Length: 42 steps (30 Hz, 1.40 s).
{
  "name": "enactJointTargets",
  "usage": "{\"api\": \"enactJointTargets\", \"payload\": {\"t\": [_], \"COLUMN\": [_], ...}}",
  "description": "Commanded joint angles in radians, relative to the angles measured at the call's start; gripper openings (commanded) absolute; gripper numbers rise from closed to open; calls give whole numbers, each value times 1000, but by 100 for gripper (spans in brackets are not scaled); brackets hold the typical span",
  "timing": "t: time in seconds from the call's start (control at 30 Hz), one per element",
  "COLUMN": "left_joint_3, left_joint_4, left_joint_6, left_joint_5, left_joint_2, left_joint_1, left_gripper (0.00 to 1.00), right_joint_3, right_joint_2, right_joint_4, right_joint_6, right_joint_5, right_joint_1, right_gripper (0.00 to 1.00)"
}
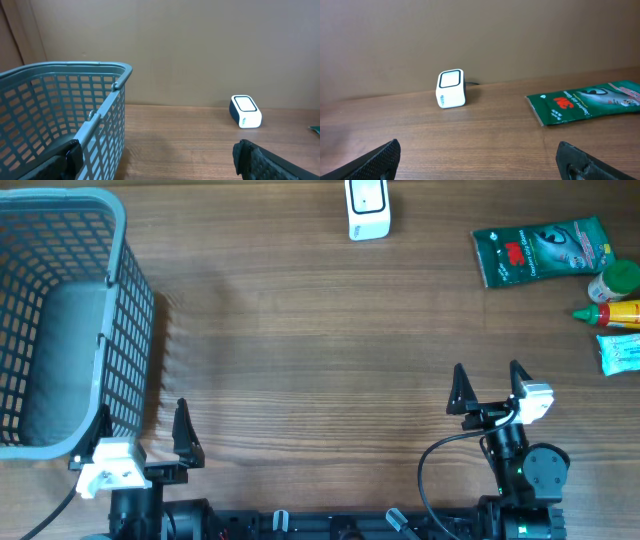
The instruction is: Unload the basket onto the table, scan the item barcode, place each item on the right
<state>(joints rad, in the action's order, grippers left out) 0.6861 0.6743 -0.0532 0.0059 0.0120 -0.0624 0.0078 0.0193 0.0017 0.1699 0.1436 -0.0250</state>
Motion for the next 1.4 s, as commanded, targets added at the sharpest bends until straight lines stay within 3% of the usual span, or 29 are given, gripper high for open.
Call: {"api": "enactJointTargets", "payload": {"t": [0.0, 0.93, 1.1, 1.2, 1.37], "left_joint_3": [-2, -43, -217, -360, -487], "left_joint_4": [-3, 18, -152, -365, -497], "left_joint_6": [10, 10, 10, 10, 10], "left_joint_5": [-3, 32, 40, 73, 83], "left_joint_2": [-7, -8, -8, -8, -8], "left_joint_1": [-8, 23, 30, 34, 34], "left_gripper": [100, 100, 100, 100, 100], "right_joint_3": [-3, -3, -3, -3, -3], "right_joint_2": [-16, -16, -16, -16, -16], "right_joint_4": [9, 8, 8, 8, 8], "right_joint_6": [-10, -11, -10, -10, -10], "right_joint_5": [-21, -21, -21, -21, -21], "right_joint_1": [5, 5, 5, 5, 5], "right_gripper": [100, 100, 100, 100, 100]}}
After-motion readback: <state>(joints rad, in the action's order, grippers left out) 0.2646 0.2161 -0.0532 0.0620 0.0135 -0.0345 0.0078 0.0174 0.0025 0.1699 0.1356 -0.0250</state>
